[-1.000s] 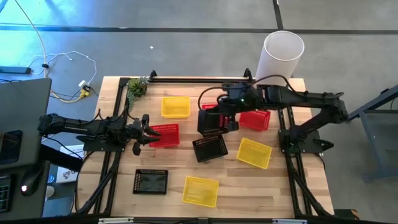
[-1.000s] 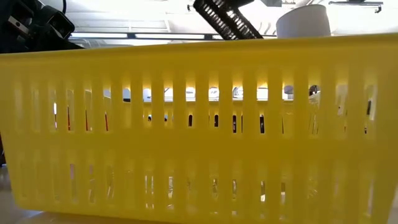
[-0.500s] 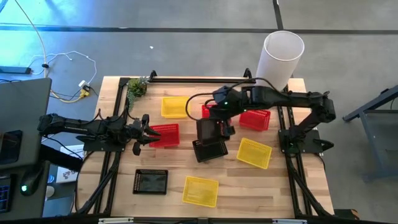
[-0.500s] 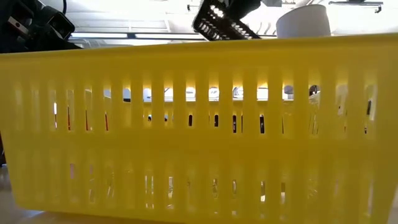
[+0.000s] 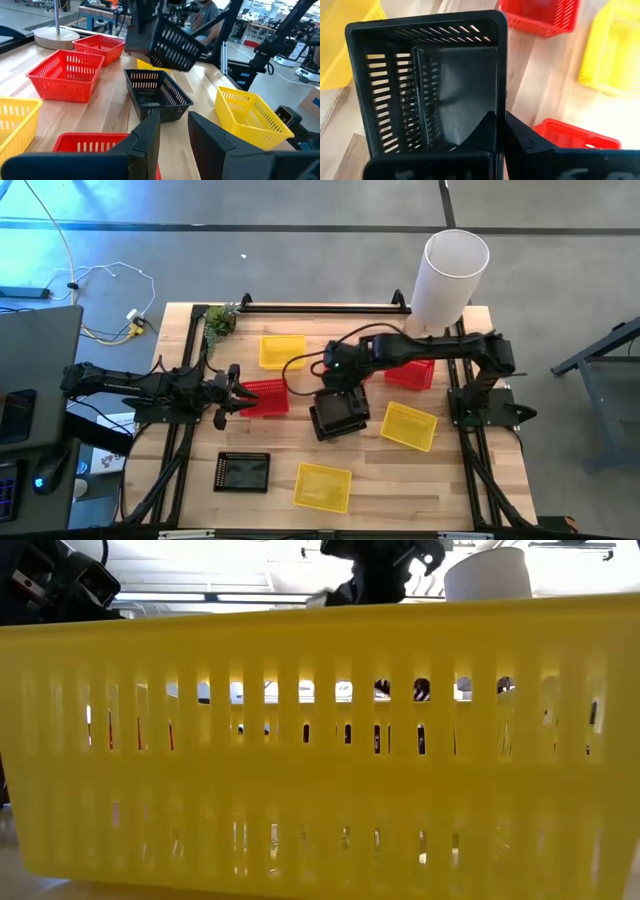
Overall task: Stack baskets by color
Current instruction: Stack the bottom right black bin on the top black bin, then stack the left red bin on the middle red bin
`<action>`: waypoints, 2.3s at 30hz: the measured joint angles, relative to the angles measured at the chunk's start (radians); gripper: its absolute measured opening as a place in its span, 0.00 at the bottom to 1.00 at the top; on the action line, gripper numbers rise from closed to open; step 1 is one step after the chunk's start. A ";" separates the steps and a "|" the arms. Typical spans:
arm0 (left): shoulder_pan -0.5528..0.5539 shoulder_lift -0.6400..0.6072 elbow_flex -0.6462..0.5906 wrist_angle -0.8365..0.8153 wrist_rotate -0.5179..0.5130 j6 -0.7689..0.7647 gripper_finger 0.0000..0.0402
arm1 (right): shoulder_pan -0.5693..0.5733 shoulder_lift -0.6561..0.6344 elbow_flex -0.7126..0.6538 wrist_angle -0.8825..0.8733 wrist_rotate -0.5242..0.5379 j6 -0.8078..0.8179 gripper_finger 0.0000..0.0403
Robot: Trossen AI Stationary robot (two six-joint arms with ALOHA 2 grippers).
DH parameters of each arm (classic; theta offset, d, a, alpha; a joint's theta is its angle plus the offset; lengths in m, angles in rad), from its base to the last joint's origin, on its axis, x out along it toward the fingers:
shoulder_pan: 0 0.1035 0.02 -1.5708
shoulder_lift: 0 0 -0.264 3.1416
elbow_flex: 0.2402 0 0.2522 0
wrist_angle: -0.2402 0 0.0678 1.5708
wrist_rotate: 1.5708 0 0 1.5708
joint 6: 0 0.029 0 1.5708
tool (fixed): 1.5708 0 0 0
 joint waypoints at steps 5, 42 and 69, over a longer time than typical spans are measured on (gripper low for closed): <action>0.000 0.000 0.000 -0.003 0.000 0.000 0.22 | 0.002 0.043 0.000 0.001 -0.038 0.004 0.00; 0.000 0.000 0.000 -0.033 0.000 0.000 0.22 | -0.017 0.215 0.000 -0.005 -0.023 0.019 0.08; 0.000 0.000 0.000 -0.034 -0.080 0.000 0.41 | -0.014 0.000 -0.001 -0.066 0.135 0.187 0.30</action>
